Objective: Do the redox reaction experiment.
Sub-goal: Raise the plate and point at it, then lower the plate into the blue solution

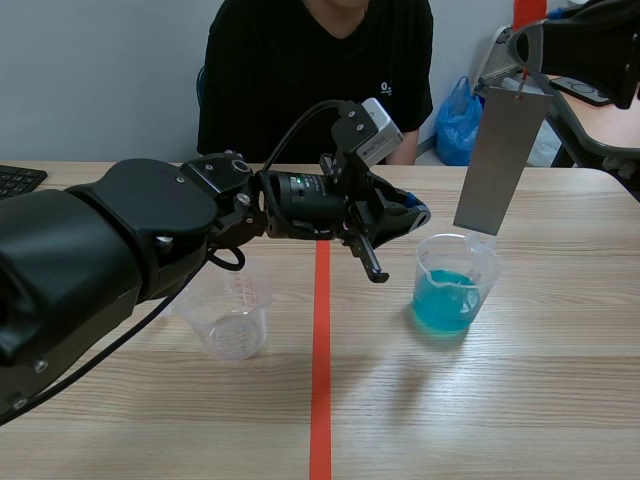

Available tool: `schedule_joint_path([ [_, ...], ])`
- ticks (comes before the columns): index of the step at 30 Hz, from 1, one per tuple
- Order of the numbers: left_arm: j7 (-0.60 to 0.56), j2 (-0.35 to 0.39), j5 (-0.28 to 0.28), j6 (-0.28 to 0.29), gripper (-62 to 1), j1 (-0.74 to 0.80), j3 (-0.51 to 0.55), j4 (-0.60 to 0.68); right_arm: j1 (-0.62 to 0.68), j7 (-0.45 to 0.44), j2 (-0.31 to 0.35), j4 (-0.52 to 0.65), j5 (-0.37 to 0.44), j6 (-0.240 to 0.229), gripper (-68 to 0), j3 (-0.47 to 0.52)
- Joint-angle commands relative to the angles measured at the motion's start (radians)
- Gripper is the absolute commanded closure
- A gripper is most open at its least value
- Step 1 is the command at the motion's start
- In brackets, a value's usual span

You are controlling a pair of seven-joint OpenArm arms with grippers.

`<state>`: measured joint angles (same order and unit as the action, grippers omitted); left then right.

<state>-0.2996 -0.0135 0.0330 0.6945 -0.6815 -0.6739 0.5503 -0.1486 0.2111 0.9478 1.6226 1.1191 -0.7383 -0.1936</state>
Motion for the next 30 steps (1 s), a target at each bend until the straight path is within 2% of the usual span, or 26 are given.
schedule_joint_path([
  [1,-0.016,-0.008,-0.011,0.002,-4.2,-0.019,0.01,0.017,-0.012,-0.014,0.01,0.008,0.018,-0.007,-1.3,0.014],
  [11,-0.017,0.0,-0.011,0.002,-4.2,-0.02,0.01,0.017,-0.012,-0.015,0.01,0.008,0.018,-0.007,-1.3,0.014],
  [17,-0.024,0.043,-0.02,0.002,-4.2,-0.027,0.011,0.017,-0.012,-0.015,0.01,0.008,0.018,-0.007,-1.3,0.014],
  [23,-0.031,0.154,-0.107,0.002,-4.2,-0.048,0.012,0.018,-0.012,-0.014,0.01,0.008,0.018,-0.007,-1.3,0.014],
  [30,-0.081,0.364,-0.204,0.002,-4.2,-0.036,0.013,0.019,-0.012,-0.015,0.01,0.008,0.018,-0.007,-1.3,0.014],
])
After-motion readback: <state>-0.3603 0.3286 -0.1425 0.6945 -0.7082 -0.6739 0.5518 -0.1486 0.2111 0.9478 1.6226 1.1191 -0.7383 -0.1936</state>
